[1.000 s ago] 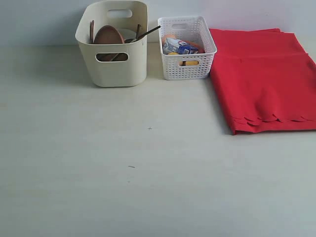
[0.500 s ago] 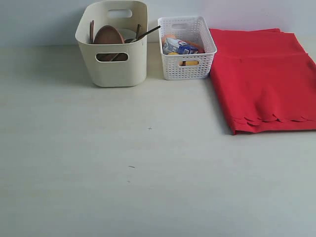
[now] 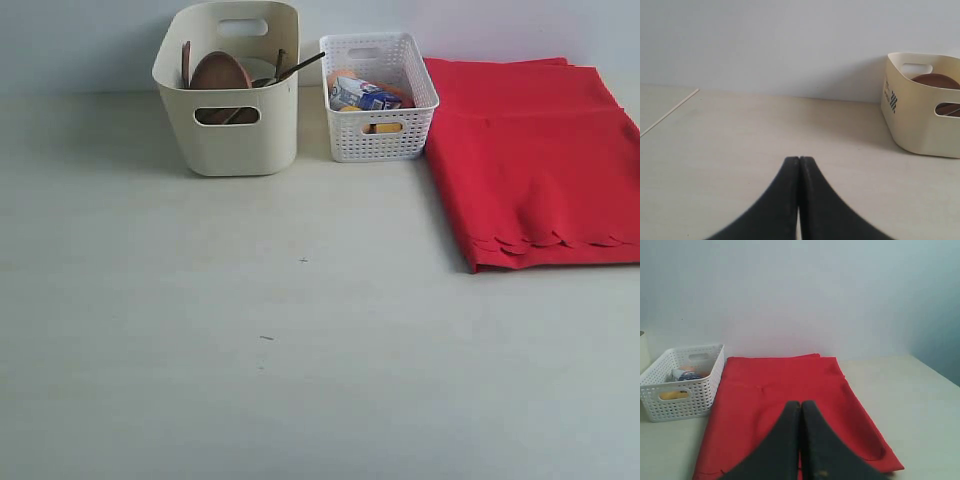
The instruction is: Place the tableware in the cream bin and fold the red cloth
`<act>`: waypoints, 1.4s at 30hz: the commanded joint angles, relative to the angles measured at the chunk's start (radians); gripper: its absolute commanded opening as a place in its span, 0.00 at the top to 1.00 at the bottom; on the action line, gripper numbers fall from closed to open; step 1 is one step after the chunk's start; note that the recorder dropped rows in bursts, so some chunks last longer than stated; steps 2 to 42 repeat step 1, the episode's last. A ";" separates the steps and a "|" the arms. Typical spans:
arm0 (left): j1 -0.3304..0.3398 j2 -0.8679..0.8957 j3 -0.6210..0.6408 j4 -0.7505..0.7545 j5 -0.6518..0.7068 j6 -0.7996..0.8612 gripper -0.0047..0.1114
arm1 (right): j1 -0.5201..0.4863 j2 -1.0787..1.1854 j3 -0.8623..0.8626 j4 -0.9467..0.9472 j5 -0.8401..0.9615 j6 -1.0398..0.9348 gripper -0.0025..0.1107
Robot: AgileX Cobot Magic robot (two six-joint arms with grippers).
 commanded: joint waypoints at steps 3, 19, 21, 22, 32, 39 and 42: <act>0.001 -0.005 0.002 -0.006 0.001 0.000 0.95 | -0.005 -0.006 0.005 -0.003 -0.001 -0.006 0.98; 0.001 -0.005 0.002 -0.006 0.001 0.000 0.95 | -0.005 -0.006 0.005 -0.003 -0.001 -0.006 0.98; 0.001 -0.005 0.002 -0.006 0.001 0.000 0.95 | -0.005 -0.006 0.005 -0.003 -0.001 -0.006 0.98; 0.001 -0.005 0.002 -0.006 0.001 0.000 0.95 | -0.005 -0.006 0.005 -0.003 -0.001 -0.006 0.98; 0.001 -0.005 0.002 -0.006 0.001 0.000 0.95 | -0.005 -0.006 0.005 -0.003 -0.001 -0.006 0.98; 0.001 -0.005 0.002 -0.006 0.001 0.000 0.95 | -0.005 -0.006 0.005 -0.003 -0.001 -0.006 0.98; 0.001 -0.005 0.002 -0.006 0.001 0.000 0.95 | -0.005 -0.006 0.005 -0.003 -0.001 -0.006 0.98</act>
